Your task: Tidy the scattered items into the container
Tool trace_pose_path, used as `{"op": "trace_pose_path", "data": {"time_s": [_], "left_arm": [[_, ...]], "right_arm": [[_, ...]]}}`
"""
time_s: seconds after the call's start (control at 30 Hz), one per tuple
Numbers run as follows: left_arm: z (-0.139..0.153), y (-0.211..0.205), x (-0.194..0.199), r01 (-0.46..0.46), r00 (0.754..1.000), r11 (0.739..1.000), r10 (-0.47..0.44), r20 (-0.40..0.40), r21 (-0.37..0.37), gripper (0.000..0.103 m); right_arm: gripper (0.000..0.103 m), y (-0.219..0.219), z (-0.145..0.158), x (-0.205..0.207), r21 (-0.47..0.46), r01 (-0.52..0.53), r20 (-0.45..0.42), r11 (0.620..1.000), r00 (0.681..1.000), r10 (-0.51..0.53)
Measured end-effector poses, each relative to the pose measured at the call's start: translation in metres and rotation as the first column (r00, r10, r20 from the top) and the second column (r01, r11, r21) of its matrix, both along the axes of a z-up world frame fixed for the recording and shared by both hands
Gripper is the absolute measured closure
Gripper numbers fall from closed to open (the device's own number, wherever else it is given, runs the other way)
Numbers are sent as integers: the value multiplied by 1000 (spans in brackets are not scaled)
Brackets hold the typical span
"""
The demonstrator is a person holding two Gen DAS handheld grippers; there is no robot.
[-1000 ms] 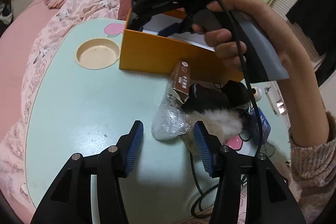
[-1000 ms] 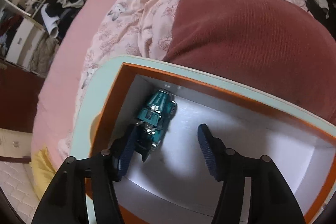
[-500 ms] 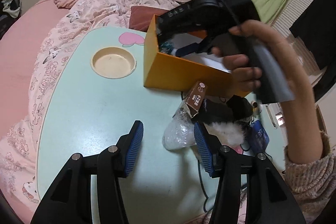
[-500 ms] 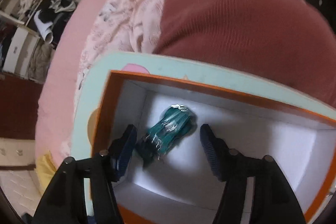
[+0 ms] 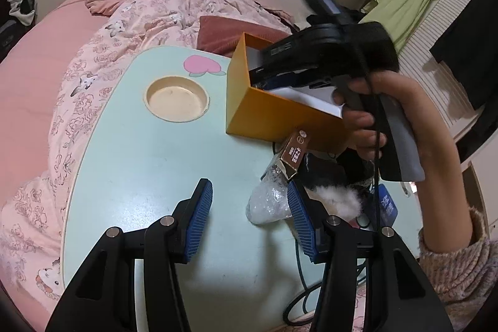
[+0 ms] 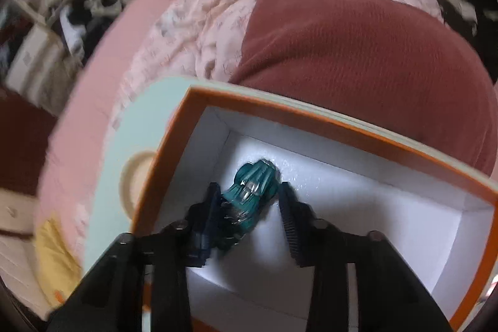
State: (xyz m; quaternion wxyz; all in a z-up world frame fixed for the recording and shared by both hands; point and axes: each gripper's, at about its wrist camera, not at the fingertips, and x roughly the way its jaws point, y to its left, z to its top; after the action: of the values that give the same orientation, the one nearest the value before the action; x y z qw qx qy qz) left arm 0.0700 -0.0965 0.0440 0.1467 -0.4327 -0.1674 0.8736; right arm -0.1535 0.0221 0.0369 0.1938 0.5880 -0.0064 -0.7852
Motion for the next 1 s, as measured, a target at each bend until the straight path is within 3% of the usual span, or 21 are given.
{"op": "trace_pose_path", "data": {"time_s": [0.1,0.23,0.37,0.5,0.63,0.7,0.73,0.8,0.9,1.0], "left_arm": [[2,-2,0,-8,1000,1000,8,-11,-6,52],[2,-6,-3,-25,1000,1000,25,-9,5,52],[7,-10,-4,-24,999,999,24,-22,27,52],[14,-8,-10,-10,999,998,12,-35,57,52],[21,2,-26,21,999,995,-17,-42,96,52],[22,8,-33,26,999,996,-24,-30,81,52],[21,12,-40,14,1000,999,-13,-15,51,52],[19,16,-46,4,1000,1000,-4,-12,10,52],[17,17,-54,-3,1000,999,3,-15,-33,52],[18,11,-58,-11,999,1000,10,-34,-25,52]], "right_arm": [[80,26,37,9,-84,33,-95,996,995,-41],[80,54,77,31,-174,21,-160,985,986,-50],[80,88,107,77,-196,-6,-241,980,970,-42],[80,117,95,123,-233,-12,-205,972,978,-37],[80,120,58,151,-266,-43,-137,963,991,6],[78,119,40,154,-287,-40,-77,957,997,19],[69,120,29,152,-298,-17,-38,955,999,6],[63,126,24,152,-269,21,-36,963,999,-31],[57,140,41,160,-291,-3,-123,957,992,-34],[37,165,69,171,-329,-24,-240,944,969,-59]]}}
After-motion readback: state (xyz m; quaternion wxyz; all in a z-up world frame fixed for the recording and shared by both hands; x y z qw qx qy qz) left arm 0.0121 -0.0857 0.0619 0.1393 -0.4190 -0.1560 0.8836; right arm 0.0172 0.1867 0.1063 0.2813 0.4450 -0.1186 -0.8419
